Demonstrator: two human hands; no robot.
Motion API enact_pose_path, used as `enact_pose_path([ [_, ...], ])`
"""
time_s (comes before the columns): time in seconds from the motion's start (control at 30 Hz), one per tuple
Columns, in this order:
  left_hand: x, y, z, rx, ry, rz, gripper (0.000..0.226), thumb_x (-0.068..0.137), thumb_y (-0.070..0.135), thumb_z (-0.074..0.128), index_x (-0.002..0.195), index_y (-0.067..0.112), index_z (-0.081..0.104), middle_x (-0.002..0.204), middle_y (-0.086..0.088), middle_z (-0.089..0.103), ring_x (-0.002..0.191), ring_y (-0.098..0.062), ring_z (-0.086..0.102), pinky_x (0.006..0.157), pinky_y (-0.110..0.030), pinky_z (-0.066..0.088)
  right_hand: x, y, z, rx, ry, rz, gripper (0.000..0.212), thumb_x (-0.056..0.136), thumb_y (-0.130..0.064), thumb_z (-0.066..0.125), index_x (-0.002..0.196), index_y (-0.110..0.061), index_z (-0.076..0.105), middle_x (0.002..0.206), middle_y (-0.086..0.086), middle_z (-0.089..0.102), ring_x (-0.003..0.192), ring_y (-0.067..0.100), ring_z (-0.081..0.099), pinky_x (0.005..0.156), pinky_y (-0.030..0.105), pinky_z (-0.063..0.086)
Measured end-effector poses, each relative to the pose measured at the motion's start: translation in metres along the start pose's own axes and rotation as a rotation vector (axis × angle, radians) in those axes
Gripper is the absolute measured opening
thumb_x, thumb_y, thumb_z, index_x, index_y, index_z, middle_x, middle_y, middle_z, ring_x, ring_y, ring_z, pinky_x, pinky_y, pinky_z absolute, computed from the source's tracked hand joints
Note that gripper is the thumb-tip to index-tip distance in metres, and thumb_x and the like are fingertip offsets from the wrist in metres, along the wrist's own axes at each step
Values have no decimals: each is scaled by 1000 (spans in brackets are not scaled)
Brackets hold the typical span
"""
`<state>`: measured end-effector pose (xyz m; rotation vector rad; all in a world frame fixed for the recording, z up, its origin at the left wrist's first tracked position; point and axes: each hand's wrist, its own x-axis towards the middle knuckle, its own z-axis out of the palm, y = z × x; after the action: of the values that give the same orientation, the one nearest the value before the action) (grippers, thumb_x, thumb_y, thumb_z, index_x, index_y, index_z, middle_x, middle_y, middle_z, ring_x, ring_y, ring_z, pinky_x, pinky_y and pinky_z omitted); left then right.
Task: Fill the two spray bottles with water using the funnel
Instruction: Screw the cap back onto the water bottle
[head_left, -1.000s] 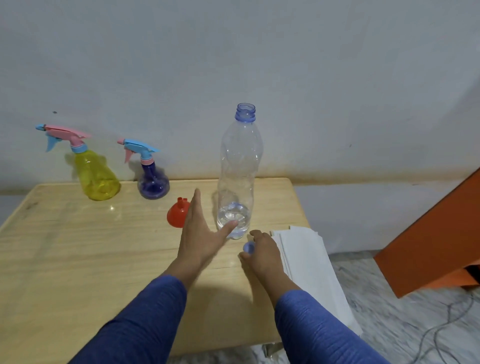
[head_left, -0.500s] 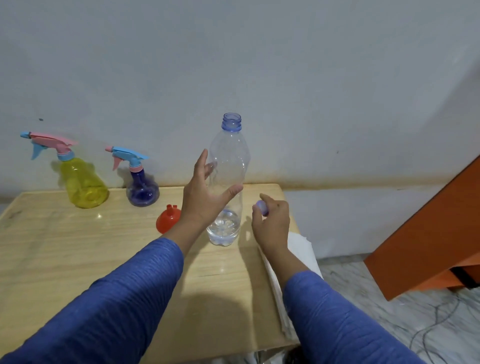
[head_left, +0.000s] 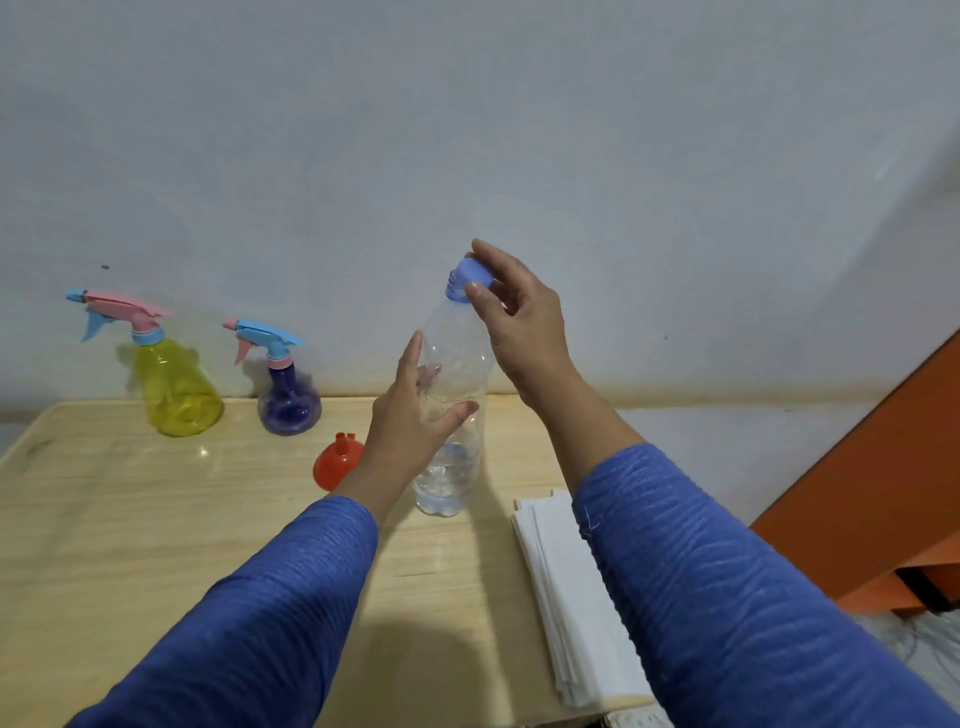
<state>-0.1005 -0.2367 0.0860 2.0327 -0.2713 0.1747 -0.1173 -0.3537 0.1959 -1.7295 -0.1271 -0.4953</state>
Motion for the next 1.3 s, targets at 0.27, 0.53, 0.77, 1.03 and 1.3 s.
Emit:
enact_pose_path([
  [0.27,0,0,-1,-11,-40,-29,102,77,38,72,148,35,-2,140,0,49,130,-15,44,102,-20,27,24,-13,-10,-262,-278,54,36,92,-10,55,127,-17,58,117,-1,52,102,9,51,97,24,41],
  [0.53,-4,4,0,2,-24,-11,102,78,39,72,147,35,-3,140,-1,49,131,-13,43,109,-24,29,12,-5,10,-61,-5,135,47,73,-22,80,110,-14,52,99,-6,55,84,1,52,74,14,45],
  [0.77,-2,4,-1,26,-31,-21,103,78,41,71,147,34,-5,141,0,49,131,-15,43,109,-26,30,11,-2,8,51,-66,158,28,89,-20,63,115,-12,60,105,-3,60,91,6,56,75,12,44],
  [1.03,-5,4,-2,13,-30,-31,103,78,38,72,147,35,-5,141,-2,49,131,-14,43,107,-22,28,10,3,7,98,-145,194,31,90,-20,62,119,-14,55,113,-2,59,96,6,56,77,9,47],
  [1.3,-5,7,0,49,-21,-32,103,78,41,71,148,33,-4,140,1,49,131,-17,44,105,-22,28,6,5,19,-6,111,150,39,72,-28,80,88,-15,46,82,-9,51,75,7,50,69,17,43],
])
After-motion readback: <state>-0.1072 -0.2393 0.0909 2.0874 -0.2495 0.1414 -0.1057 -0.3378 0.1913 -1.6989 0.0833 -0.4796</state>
